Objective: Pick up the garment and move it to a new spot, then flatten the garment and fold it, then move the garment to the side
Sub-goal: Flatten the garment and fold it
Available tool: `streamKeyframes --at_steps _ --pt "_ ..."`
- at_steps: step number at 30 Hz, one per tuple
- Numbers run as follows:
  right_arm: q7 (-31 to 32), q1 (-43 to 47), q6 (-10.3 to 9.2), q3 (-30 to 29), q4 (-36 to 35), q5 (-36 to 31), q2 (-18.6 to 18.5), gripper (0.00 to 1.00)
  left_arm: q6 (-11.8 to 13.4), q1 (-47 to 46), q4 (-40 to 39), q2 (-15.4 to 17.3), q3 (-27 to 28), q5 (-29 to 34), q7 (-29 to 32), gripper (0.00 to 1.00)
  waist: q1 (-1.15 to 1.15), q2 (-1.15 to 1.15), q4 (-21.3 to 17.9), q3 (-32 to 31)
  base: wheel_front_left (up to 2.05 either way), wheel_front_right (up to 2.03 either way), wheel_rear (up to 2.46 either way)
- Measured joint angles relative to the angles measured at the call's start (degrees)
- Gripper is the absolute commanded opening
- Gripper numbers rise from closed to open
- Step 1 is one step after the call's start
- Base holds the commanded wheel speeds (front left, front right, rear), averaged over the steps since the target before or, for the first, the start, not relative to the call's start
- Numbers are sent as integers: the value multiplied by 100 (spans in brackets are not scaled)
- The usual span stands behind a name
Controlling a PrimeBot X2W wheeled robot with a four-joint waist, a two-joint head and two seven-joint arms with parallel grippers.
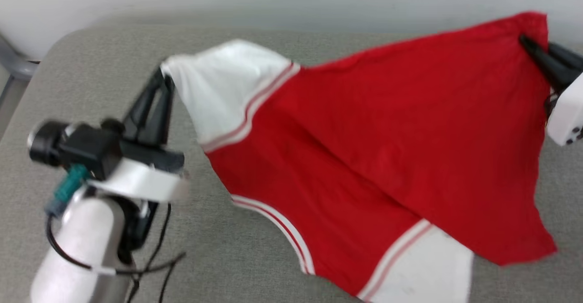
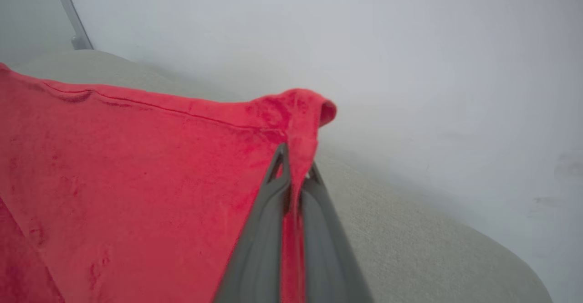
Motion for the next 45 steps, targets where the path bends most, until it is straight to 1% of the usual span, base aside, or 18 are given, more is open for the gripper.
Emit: streamKeyframes --at_steps 2,6,10,14,17,22,28,32,37,40,42,45 --pt "-5 -121 0 -207 -100 -121 66 0 -73 -461 -30 38 51 -14 109 0 0 0 -61 50 0 0 0" --pt "74 -524 0 -509 -256 -392 268 0 -223 -1477 -29 257 140 46 312 0 0 0 -174 254 0 0 0" --pt "209 -1190 0 -838 -270 -487 400 0 -408 -2596 59 397 89 91 570 0 0 0 -276 552 0 0 0" --pt "254 -1924 0 -994 -163 -693 532 0 -537 -3790 392 530 -13 178 676 0 1 0 -340 868 0 0 0" --pt "261 -2529 1 -1054 47 -784 703 0 -600 -4631 787 556 -114 233 654 0 1 0 -376 1074 0 0 0" --pt "163 -3639 0 -1036 613 -1132 842 0 -654 -6030 1470 571 -324 289 631 0 1 0 -419 1394 0 0 0" --pt "-230 -4830 0 -1059 1317 -1372 1109 0 -680 -7541 2265 638 -516 248 469 0 1 0 -493 1748 0 0 0" --pt "-506 -5289 0 -967 1731 -1378 1206 0 -686 -8058 2755 689 -783 279 290 0 1 0 -544 1940 0 0 0" --pt "-777 -5654 0 -834 2254 -1346 1252 0 -687 -8467 3386 715 -1106 109 76 0 1 0 -574 2202 0 0 0" --pt "-924 -5748 0 -671 2553 -1349 1332 0 -687 -8507 3690 704 -1319 0 -63 0 1 0 -591 2381 0 0 0" --pt "-1014 -5750 0 -463 2696 -1349 1379 0 -687 -8501 3883 699 -1416 -73 -148 0 1 0 -598 2489 0 0 0" --pt "-1204 -5675 0 -248 2891 -1221 1473 0 -687 -8359 4057 734 -1534 -208 -254 0 1 0 -614 2599 0 0 0"
